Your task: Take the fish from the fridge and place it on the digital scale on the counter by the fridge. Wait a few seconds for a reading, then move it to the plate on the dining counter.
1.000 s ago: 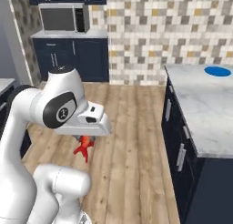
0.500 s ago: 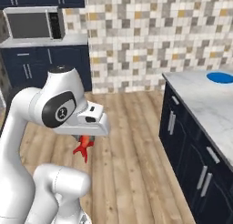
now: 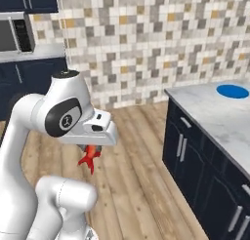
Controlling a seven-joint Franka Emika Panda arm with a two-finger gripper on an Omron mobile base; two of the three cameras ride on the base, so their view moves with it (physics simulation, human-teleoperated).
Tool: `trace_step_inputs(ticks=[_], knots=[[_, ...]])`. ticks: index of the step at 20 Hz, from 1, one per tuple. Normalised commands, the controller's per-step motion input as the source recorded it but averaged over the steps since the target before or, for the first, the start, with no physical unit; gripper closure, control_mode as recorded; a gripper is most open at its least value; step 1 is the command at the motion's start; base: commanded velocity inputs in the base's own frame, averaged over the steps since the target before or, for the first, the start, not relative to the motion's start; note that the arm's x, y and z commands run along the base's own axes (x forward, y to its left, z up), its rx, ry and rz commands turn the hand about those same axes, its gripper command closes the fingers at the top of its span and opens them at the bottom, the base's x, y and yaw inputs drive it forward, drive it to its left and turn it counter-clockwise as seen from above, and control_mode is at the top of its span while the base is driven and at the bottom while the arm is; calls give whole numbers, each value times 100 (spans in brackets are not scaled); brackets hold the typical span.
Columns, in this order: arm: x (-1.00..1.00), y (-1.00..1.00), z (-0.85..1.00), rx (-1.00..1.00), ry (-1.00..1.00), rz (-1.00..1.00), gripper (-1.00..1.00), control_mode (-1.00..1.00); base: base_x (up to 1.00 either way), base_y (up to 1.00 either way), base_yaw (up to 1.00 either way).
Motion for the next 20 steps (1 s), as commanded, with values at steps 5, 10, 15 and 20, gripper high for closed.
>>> trace_step_inputs(ticks=[5,10,15,20], knots=[[0,0,0,0,0,0,100,100,100,71,-37],[0,0,0,0,0,0,100,100,100,66,-40],[0,0,0,0,0,0,100,100,100,66,-41],[0,0,0,0,0,0,100,100,100,66,-42]])
